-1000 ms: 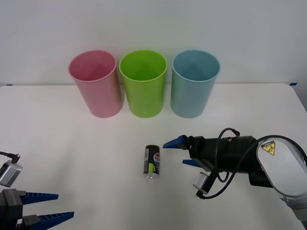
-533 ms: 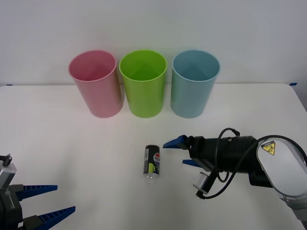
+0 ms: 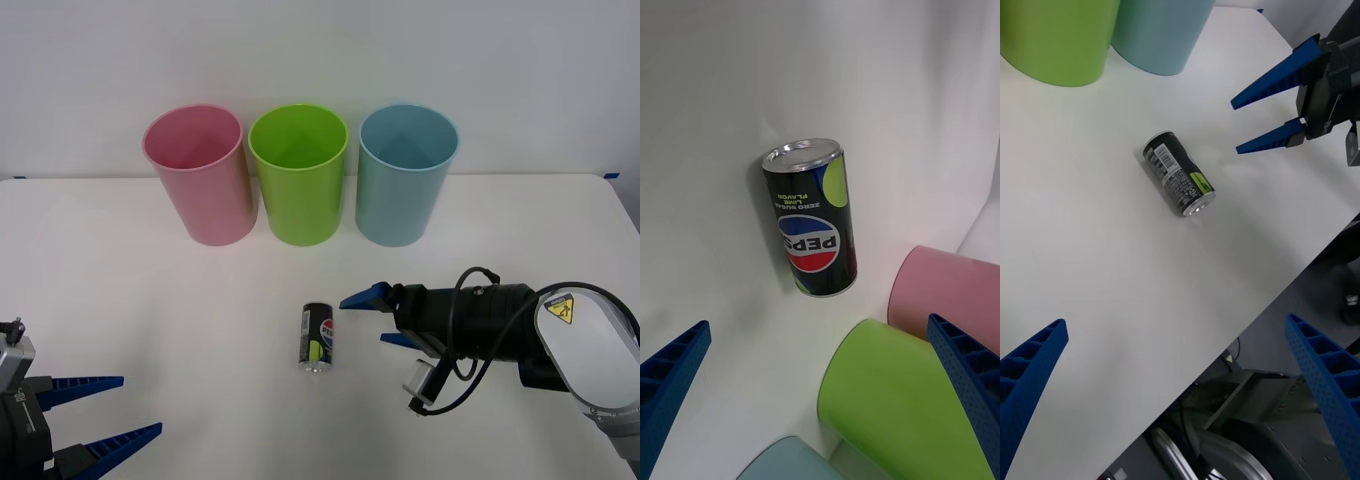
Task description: Put cans in the blue bin and PET bottles in the pink bin and trash in the green bin.
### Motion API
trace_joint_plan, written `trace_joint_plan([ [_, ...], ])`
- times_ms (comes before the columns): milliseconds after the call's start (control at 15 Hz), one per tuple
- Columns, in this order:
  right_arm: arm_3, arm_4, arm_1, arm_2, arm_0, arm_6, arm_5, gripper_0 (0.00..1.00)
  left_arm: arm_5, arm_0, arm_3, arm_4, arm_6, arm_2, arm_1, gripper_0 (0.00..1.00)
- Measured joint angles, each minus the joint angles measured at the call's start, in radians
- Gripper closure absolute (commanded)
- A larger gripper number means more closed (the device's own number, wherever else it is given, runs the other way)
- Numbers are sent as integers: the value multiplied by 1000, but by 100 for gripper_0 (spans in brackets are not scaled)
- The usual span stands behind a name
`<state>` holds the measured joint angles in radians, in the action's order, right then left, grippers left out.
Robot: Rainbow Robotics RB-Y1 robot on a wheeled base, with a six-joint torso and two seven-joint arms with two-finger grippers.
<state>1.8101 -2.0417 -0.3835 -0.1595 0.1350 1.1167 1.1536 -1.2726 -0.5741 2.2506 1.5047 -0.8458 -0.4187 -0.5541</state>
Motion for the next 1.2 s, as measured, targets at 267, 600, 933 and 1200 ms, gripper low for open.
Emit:
trace_joint_plan([
  [267, 0, 0, 0, 0, 0, 0, 0, 0, -2, -1, -6, 1, 5, 0, -1, 0],
  [600, 0, 0, 0, 0, 0, 0, 0, 0, -12, -1, -8, 1, 4, -2, -1, 0],
  [933, 0, 0, 0, 0, 0, 0, 0, 0, -13, -1, -8, 1, 4, -2, -1, 0],
  [1200, 0, 0, 0, 0, 0, 0, 0, 0, -13, -1, -8, 1, 4, -2, -1, 0],
])
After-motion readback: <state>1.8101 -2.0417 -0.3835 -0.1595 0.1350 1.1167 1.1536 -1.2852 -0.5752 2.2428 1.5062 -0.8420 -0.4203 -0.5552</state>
